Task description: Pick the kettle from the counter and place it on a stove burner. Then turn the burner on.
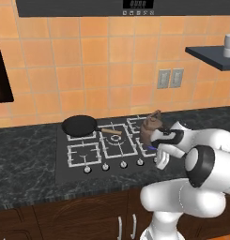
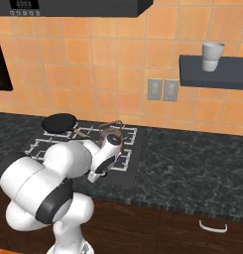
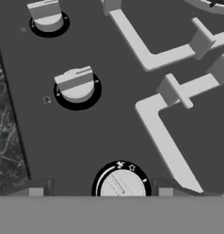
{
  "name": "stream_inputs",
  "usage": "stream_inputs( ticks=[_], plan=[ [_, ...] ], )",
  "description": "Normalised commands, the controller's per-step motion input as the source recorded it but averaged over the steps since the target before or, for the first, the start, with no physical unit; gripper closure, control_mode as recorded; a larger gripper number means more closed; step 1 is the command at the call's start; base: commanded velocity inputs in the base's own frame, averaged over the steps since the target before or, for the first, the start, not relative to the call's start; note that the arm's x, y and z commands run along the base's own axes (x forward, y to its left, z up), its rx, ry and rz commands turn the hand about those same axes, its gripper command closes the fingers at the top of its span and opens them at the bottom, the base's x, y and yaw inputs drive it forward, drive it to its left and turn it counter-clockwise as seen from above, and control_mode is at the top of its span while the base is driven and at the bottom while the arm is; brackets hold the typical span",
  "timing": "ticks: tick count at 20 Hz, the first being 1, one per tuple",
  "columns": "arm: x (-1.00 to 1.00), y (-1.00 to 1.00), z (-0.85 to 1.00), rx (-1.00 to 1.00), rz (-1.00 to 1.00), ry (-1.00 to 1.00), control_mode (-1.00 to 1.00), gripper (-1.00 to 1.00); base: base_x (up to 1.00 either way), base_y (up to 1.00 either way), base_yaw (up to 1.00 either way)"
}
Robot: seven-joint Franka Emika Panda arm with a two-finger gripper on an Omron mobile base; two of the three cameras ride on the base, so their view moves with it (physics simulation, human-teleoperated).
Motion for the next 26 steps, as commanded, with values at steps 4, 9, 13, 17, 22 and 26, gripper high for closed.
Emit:
stream_inputs(
  ticks=[4,9,13,17,22,26],
  plan=[
    [-0.06,-0.08,0.76,0.00,-0.01,-0.13,-1.00,-1.00,0.00,0.00,0.00],
    [-0.30,-0.24,1.00,0.00,-0.09,-0.28,-1.00,-1.00,0.00,0.00,0.00],
    [-0.22,0.16,1.00,0.00,-0.02,-0.38,-1.00,-1.00,0.00,0.00,0.00],
    [-0.38,0.96,0.27,0.00,-0.01,-0.11,-1.00,-1.00,0.00,0.00,0.00],
    [-0.23,0.52,-0.87,-0.32,-0.14,0.32,-1.00,-1.00,0.00,0.00,0.00],
    [-0.67,-0.78,-0.77,-0.05,-0.26,0.03,-1.00,-1.00,0.00,0.00,0.00]
  ],
)
